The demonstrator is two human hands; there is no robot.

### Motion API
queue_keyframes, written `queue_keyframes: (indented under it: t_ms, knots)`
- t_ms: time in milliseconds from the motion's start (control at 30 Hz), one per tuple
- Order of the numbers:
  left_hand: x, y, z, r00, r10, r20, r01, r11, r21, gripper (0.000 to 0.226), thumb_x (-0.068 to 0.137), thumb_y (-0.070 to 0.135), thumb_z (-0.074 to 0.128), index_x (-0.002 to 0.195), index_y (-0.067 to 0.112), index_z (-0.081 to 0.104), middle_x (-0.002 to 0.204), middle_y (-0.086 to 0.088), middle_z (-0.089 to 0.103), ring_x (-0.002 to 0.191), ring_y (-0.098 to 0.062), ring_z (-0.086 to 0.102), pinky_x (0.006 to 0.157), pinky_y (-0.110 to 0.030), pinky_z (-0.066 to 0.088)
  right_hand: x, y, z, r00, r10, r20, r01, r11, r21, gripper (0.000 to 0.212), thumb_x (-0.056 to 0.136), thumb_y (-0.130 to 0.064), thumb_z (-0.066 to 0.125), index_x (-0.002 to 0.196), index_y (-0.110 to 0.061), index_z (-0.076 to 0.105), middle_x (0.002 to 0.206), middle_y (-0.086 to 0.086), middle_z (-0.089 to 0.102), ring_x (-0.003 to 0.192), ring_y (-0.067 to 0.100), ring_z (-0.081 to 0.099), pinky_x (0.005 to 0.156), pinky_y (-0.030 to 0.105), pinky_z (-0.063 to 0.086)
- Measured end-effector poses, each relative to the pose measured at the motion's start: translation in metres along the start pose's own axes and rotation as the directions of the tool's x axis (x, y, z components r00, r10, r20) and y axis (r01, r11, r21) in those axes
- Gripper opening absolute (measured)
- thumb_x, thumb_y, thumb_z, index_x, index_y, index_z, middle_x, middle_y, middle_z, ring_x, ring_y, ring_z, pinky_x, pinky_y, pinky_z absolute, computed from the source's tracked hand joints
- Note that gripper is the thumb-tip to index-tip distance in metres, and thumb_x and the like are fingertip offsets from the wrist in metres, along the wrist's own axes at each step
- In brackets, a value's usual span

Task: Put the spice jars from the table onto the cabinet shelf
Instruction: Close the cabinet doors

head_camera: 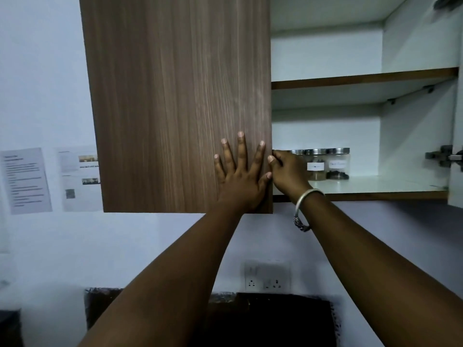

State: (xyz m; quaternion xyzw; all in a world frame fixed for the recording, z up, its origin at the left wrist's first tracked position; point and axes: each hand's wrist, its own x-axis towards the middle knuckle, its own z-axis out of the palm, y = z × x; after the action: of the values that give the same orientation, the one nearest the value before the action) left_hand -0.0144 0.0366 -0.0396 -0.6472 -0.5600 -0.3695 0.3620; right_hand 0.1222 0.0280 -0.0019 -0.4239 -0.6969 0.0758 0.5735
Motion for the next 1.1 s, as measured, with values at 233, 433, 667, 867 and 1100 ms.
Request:
queue_keyframes:
  t_ms: [233,433,667,867,1100]
  knots:
    - [0.009,-0.001,0.018,1.000,-0.029,-0.008,0.029,0.999,0.013,0.074,0.100,0.064,0.018,0.164,0.033,-0.002,0.172,-0.015,-0.015,0.154,-0.047,-0.018,0.120,-0.067,-0.005,0.019,0.009,0.012,0.997,0.059,0.046,-0.061,0.997,0.045,0.037,0.105,-0.020,0.050,0.069,-0.017,0.056,0.070,0.002,0.057,0.079,0.028,0.058,0.088,0.052,0.050]
    - [0.010,-0.004,0.021,1.000,-0.013,-0.003,0.013,1.000,-0.007,0.074,0.100,0.064,0.020,0.164,0.036,-0.004,0.172,-0.012,-0.018,0.154,-0.046,-0.021,0.119,-0.066,-0.009,0.018,0.014,0.018,0.998,0.049,0.040,-0.054,0.991,0.120,0.027,0.105,-0.018,0.049,0.086,-0.008,0.065,0.084,0.011,0.067,0.083,0.029,0.063,0.074,0.036,0.051]
    - [0.002,0.003,-0.037,0.993,-0.034,0.117,0.086,0.880,-0.467,0.059,0.101,0.063,0.022,0.158,0.055,0.013,0.173,0.013,-0.010,0.158,-0.023,-0.015,0.122,-0.063,-0.005,-0.021,-0.001,-0.011,0.996,0.027,0.089,-0.056,0.940,0.337,0.050,0.106,-0.026,0.054,0.154,-0.018,0.043,0.157,0.004,0.047,0.139,0.012,0.047,0.116,0.029,0.038]
    - [-0.040,0.109,-0.088,0.971,0.189,-0.149,-0.228,0.517,-0.825,0.057,0.107,0.060,0.013,0.161,0.043,0.021,0.173,0.013,0.008,0.161,-0.015,0.001,0.127,-0.061,0.007,-0.103,-0.024,-0.098,0.971,-0.184,-0.155,0.233,0.882,0.409,0.050,0.108,-0.027,0.043,0.155,-0.014,0.039,0.149,-0.018,0.048,0.135,-0.014,0.046,0.113,0.016,0.040]
    - [-0.054,0.272,-0.158,0.808,0.308,-0.502,-0.503,-0.082,-0.860,0.064,0.110,0.047,0.020,0.159,0.004,0.020,0.168,-0.020,0.024,0.158,-0.029,0.020,0.125,-0.064,0.017,-0.184,-0.029,-0.250,0.843,-0.320,-0.433,0.395,0.914,0.092,0.055,0.104,-0.035,0.039,0.152,-0.007,0.043,0.158,0.008,0.047,0.150,0.022,0.040,0.121,0.054,0.033]
